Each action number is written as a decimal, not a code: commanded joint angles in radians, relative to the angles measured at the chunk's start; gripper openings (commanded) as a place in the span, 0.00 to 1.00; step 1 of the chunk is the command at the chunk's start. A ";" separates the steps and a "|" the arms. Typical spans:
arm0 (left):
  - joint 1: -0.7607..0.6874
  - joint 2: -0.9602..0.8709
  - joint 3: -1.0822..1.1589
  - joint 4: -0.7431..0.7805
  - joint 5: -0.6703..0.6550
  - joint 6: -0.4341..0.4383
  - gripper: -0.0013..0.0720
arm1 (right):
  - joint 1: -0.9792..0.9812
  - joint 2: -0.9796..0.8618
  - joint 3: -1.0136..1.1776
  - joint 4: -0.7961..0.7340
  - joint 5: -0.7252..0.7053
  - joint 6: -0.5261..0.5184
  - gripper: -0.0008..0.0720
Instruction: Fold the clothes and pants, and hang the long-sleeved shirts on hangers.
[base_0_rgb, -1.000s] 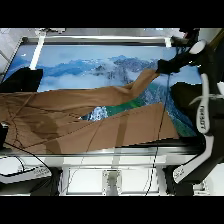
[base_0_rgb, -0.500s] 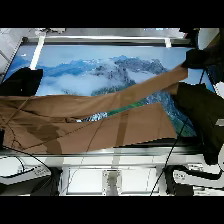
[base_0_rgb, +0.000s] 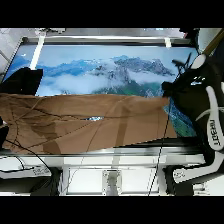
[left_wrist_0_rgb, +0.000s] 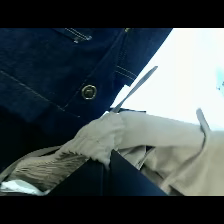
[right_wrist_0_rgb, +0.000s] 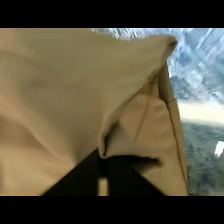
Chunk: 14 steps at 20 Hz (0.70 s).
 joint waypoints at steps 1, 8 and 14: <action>-0.016 -0.018 0.000 -0.005 -0.005 0.000 0.06 | -0.006 -0.104 -0.058 -0.009 -0.037 0.001 0.67; -0.018 -0.019 0.000 -0.010 -0.010 0.000 0.06 | -0.062 -0.107 0.002 0.003 -0.340 0.011 0.67; -0.018 -0.019 0.000 -0.009 -0.010 -0.001 0.06 | -0.100 -0.217 0.002 0.050 -0.340 -0.063 0.67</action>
